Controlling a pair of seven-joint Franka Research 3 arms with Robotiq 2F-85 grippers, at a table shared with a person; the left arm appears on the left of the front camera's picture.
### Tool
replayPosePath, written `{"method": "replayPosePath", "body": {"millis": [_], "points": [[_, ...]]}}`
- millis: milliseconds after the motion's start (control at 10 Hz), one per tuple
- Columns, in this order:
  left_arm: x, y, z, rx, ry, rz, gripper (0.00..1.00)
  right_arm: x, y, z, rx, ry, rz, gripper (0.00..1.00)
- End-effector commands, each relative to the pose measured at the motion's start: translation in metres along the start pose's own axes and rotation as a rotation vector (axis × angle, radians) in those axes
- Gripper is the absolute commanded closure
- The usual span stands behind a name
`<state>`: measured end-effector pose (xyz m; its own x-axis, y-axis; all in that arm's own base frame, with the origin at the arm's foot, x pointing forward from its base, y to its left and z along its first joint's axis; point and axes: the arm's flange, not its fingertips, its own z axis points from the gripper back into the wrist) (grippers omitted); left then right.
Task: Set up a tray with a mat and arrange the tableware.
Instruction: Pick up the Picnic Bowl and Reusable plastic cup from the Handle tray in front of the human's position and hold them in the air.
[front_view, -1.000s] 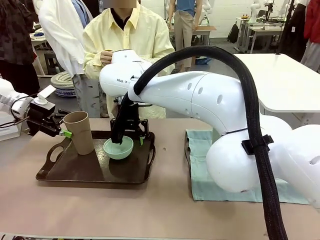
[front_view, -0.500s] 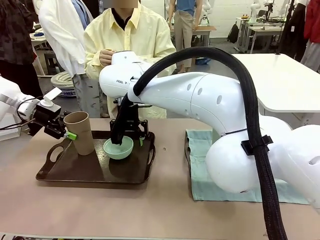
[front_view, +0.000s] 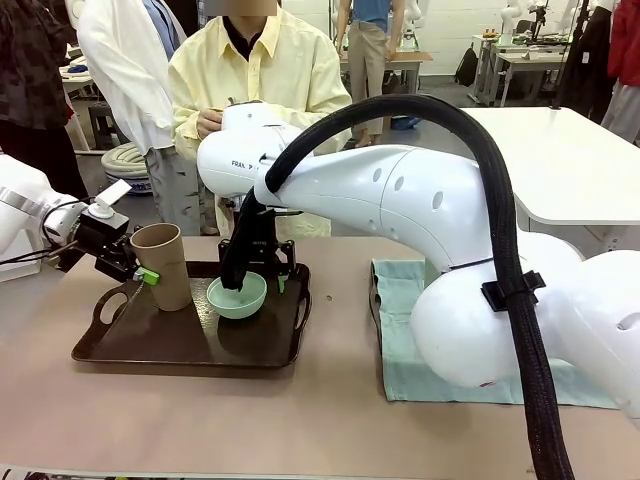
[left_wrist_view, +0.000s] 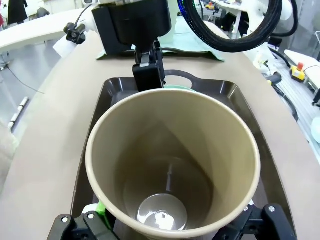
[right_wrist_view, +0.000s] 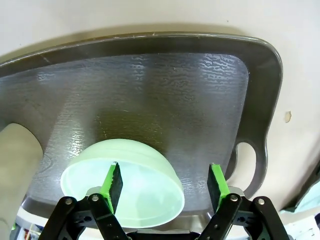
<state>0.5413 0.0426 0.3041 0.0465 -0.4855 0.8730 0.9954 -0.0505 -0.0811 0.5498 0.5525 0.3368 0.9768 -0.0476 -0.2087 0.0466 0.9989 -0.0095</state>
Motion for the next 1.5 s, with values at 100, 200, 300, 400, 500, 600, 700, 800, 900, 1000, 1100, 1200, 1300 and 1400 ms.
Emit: {"method": "replayPosePath", "body": {"millis": [100,200,300,400,500,600,700,800,900,1000,1100,1200,1300,1400], "points": [[-0.003,0.000,-0.003,0.001,0.029,-0.020,0.57,-0.065,-0.072,-0.036,0.025,-0.017,0.042,0.70],[-0.003,0.001,-0.002,0.000,0.025,-0.015,0.58,-0.065,-0.071,-0.035,0.023,-0.017,0.043,0.71],[-0.003,0.001,-0.001,0.001,0.022,-0.007,1.00,-0.066,-0.070,-0.035,0.021,-0.017,0.042,1.00],[-0.003,0.002,0.000,0.003,0.023,-0.004,1.00,-0.067,-0.069,-0.035,0.020,-0.012,0.039,0.76],[-0.003,0.002,0.000,0.005,0.020,0.002,1.00,-0.068,-0.068,-0.035,0.016,-0.009,0.034,1.00],[-0.004,0.004,0.000,0.004,0.021,0.010,0.71,-0.068,-0.067,-0.035,0.014,-0.005,0.031,1.00],[-0.004,0.004,0.001,0.005,0.022,0.016,0.71,-0.067,-0.066,-0.035,0.012,0.000,0.031,1.00],[-0.004,0.004,0.002,0.007,0.022,0.017,1.00,-0.067,-0.065,-0.034,0.011,0.000,0.033,1.00],[-0.003,0.003,0.005,0.014,0.017,0.016,0.71,-0.066,-0.064,-0.034,0.009,-0.002,0.033,1.00],[-0.002,0.002,0.007,0.016,0.019,0.011,1.00,-0.066,-0.064,-0.033,0.008,-0.002,0.034,1.00],[-0.002,0.001,0.008,0.017,0.020,0.012,1.00,-0.068,-0.065,-0.032,0.008,-0.005,0.034,1.00],[0.000,-0.001,0.009,0.018,0.027,0.013,1.00,-0.072,-0.067,-0.028,0.007,-0.012,0.044,1.00],[0.008,-0.006,0.012,-0.002,0.038,0.006,0.71,-0.082,-0.069,-0.021,0.007,0.019,0.082,1.00],[0.021,-0.018,0.019,0.000,0.042,-0.004,0.71,-0.101,-0.077,-0.004,0.004,0.027,0.106,1.00]]}}
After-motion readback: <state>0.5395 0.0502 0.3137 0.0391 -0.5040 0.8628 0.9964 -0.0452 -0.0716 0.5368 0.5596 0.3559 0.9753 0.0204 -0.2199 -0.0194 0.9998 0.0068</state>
